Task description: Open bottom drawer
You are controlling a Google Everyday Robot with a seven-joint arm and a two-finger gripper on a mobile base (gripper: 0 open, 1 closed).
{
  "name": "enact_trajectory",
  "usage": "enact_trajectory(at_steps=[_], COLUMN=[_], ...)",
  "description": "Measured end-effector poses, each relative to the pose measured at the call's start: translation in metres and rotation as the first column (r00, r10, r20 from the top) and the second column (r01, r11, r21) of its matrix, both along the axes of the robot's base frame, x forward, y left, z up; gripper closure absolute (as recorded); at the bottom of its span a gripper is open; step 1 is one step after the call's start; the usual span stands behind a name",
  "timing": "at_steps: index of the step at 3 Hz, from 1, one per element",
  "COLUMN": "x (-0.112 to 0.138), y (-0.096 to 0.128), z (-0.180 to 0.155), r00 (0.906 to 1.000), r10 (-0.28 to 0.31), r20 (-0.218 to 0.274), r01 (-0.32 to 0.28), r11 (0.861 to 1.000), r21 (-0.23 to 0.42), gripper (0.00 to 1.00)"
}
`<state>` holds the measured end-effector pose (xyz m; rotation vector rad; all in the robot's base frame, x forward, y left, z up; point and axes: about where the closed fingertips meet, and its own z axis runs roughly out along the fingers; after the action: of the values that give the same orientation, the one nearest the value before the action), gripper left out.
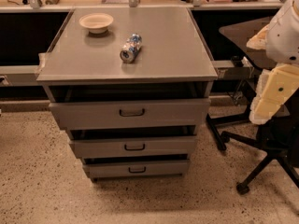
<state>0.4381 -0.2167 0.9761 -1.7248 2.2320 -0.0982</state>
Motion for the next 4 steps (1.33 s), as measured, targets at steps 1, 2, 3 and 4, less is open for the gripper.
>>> enact_trajectory(at_steps=[1, 2, 3, 4], x=[0.000, 0.008, 0.014, 0.014], y=[0.000, 0.003, 0.008, 0.013], z=[0.000, -0.029, -0.124, -0.176], r00=[1.0000, 0.9997, 0.9950, 0.9930], r10=[0.000, 0.023, 0.084, 0.092], r20=[0.000, -0.008, -0.054, -0.074], r01=[0.000, -0.023, -0.082, -0.088], r11=[1.000, 1.000, 0.996, 0.995], r21=[0.000, 0.013, 0.038, 0.048], gripper=[0.00, 0.00, 0.00, 0.00])
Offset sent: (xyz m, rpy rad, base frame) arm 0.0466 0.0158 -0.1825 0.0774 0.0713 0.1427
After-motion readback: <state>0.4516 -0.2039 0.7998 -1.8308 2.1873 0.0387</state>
